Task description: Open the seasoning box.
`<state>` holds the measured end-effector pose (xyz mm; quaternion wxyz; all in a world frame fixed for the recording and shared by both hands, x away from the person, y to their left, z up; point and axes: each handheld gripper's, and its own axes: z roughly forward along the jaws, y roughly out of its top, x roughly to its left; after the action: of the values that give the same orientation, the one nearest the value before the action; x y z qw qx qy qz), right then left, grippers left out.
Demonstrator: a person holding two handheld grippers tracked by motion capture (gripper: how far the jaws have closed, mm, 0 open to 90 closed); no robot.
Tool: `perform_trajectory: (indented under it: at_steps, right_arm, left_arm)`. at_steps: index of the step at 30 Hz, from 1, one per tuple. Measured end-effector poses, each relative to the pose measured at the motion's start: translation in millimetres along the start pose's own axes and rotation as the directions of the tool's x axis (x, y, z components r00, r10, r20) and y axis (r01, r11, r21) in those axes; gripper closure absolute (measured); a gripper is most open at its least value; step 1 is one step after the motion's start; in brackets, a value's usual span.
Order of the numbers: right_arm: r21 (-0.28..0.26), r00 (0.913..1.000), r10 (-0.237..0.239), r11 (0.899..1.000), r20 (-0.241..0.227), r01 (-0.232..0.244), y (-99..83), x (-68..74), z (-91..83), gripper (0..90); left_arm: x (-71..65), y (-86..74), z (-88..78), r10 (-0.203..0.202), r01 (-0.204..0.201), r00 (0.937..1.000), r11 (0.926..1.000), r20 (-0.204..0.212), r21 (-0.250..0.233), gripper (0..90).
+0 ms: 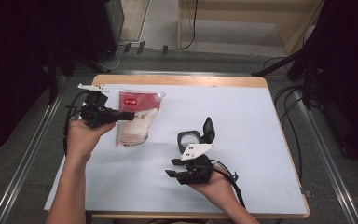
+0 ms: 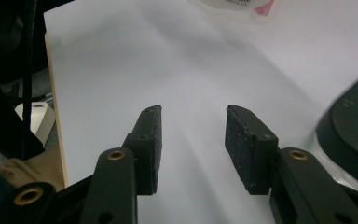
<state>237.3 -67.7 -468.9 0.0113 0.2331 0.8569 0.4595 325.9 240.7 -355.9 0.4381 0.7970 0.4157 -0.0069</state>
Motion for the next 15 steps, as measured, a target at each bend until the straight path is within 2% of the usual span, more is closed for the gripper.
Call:
perform_trajectory:
  at_steps: [4, 15]
  right_arm:
    - [-0.001, 1.0000, 0.004, 1.000, 0.004, -0.004, 2.2, 1.9, 10.6, 56.3]
    - [0.011, 0.9992, 0.038, 0.999, 0.011, -0.038, 2.8, -0.4, 33.3, 55.0]
  left_arm:
    - [-5.8, -2.0, -0.3, -0.016, 0.016, 0.9996, 0.9999, 0.022, 0.000, 90.0]
    - [-23.5, -0.5, -8.7, 0.018, -0.018, 0.9974, 0.9998, 0.070, -0.003, 90.0]
